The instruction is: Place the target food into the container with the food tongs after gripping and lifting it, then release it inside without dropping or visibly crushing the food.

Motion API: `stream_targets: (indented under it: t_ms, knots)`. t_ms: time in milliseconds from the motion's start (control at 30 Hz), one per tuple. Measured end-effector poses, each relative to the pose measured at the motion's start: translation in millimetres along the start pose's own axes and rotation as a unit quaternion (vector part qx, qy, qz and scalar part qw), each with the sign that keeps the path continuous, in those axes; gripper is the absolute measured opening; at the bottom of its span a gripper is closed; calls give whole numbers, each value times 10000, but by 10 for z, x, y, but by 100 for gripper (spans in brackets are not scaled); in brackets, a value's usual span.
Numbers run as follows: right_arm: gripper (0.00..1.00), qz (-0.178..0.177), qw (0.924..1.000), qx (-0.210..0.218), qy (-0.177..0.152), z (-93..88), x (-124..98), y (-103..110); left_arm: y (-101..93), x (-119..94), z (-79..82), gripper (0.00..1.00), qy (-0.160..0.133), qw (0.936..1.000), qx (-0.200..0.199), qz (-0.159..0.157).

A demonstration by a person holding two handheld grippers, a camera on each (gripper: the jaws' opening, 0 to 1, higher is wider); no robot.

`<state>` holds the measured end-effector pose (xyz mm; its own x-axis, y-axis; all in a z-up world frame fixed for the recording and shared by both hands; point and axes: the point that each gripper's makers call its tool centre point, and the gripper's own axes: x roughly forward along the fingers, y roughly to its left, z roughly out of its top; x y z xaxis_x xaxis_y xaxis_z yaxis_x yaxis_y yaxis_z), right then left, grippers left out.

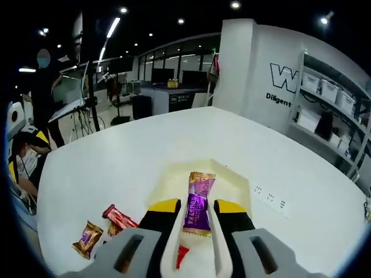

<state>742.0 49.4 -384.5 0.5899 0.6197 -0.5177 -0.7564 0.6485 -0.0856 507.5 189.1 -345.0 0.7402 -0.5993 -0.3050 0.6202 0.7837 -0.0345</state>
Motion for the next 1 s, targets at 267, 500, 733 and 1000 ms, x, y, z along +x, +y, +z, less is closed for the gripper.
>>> stream_targets:
  t_ms: [267, 500, 733, 1000]
  knots:
    - [20, -72, 9999, 14, -82, 54, 47, -84, 30, -15, 9, 69, 2, 10000, 10, 53]
    - [20, -41, 10000, 39, -78, 37, 3, -67, 32, -3, 1, 69, 5, 10000, 10, 40]
    - [20, -20, 9999, 109, -114, -38, -113, -13, 3, 37, 16, 69, -22, 10000, 28, 9]
    - [20, 51, 9998, 174, -80, -226, -222, 78, -46, 73, 37, 69, -31, 10000, 65, -58]
